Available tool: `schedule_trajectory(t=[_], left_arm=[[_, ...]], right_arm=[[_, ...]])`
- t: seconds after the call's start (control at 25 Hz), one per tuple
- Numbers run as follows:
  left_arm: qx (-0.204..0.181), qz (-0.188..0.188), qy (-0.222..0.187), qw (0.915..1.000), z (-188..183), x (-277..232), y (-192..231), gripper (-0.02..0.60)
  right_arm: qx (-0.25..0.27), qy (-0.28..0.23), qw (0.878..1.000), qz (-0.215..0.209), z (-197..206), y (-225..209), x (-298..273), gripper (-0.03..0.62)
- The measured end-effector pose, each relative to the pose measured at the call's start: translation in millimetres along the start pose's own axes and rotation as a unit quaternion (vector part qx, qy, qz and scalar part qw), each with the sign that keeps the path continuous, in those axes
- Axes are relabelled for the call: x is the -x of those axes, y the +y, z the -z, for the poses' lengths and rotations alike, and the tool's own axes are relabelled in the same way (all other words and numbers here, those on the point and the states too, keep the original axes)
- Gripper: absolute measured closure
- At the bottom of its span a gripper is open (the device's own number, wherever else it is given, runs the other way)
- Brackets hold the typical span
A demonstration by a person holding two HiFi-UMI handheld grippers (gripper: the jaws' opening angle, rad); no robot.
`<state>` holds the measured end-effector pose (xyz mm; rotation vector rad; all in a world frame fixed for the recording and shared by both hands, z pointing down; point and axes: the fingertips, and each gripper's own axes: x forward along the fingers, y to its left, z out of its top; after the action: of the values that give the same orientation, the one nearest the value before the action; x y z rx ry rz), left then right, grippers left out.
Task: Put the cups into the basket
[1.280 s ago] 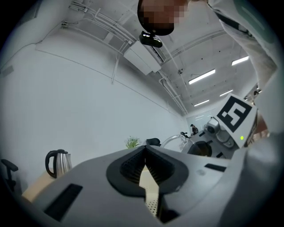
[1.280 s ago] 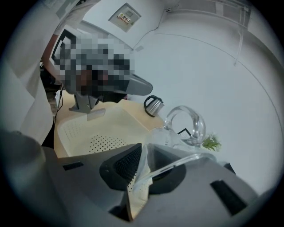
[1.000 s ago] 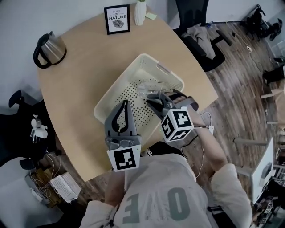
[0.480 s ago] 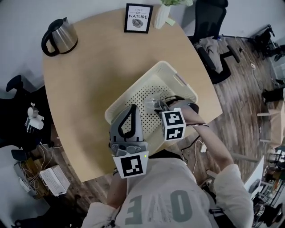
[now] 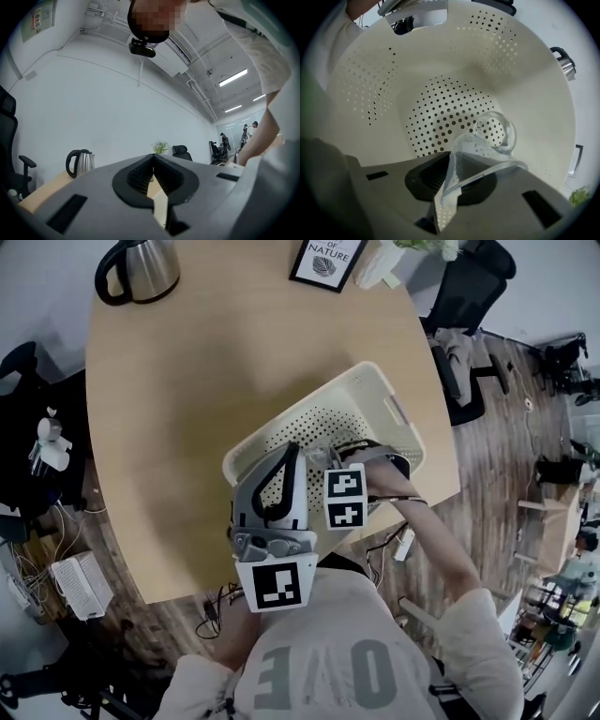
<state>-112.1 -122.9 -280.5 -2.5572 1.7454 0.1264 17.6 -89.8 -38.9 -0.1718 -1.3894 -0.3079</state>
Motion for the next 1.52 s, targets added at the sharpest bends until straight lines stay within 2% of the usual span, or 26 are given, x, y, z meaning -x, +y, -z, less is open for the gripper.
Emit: schedule_trajectory(t=[0.16,0.52,0.76,0.96,1.08,1.12,1.16,1.24,1.32,1.44,1.52], left_arm=[[-0.003,-0.007,-0.011,0.9999,-3,0,2,0.572],[-0.017,-0.007,-0.010,0.9998,-4,1,-1,0.572],[-0.029,0.002,-0.018,0.9994,-15,7,-8,0.572],[-0.032,0.009,-0.023,0.9992,-24,14,-13,0.572],[-0.037,0.016,-0.025,0.9989,-30,15,-20,0.572],[-0.039,0.020,-0.023,0.9988,-30,15,-23,0.572],[-0.044,0.026,-0.020,0.9985,-30,15,-28,0.572],[-0.059,0.036,-0.016,0.9975,-31,16,-37,0.572],[-0.065,0.042,-0.020,0.9968,-36,17,-45,0.572],[-0.066,0.053,-0.026,0.9961,-47,18,-56,0.572],[-0.068,0.062,-0.028,0.9954,-54,19,-62,0.572]], right_arm=[[0.017,0.024,1.000,0.002,0,0,-4,0.558],[-0.019,-0.026,0.999,0.023,-15,-5,5,0.531],[-0.079,-0.070,0.994,-0.006,-23,-2,22,0.381],[-0.097,-0.106,0.988,0.049,-20,-12,61,0.381],[-0.125,-0.145,0.977,0.095,-16,-19,96,0.387],[-0.134,-0.161,0.970,0.126,-14,-23,111,0.457],[-0.145,-0.180,0.960,0.160,-13,-27,127,0.591],[-0.177,-0.227,0.934,0.212,-10,-30,157,0.595],[-0.217,-0.281,0.901,0.249,-8,-30,189,0.595],[-0.270,-0.351,0.842,0.309,1,-28,236,0.595],[-0.297,-0.401,0.800,0.333,5,-21,264,0.595]])
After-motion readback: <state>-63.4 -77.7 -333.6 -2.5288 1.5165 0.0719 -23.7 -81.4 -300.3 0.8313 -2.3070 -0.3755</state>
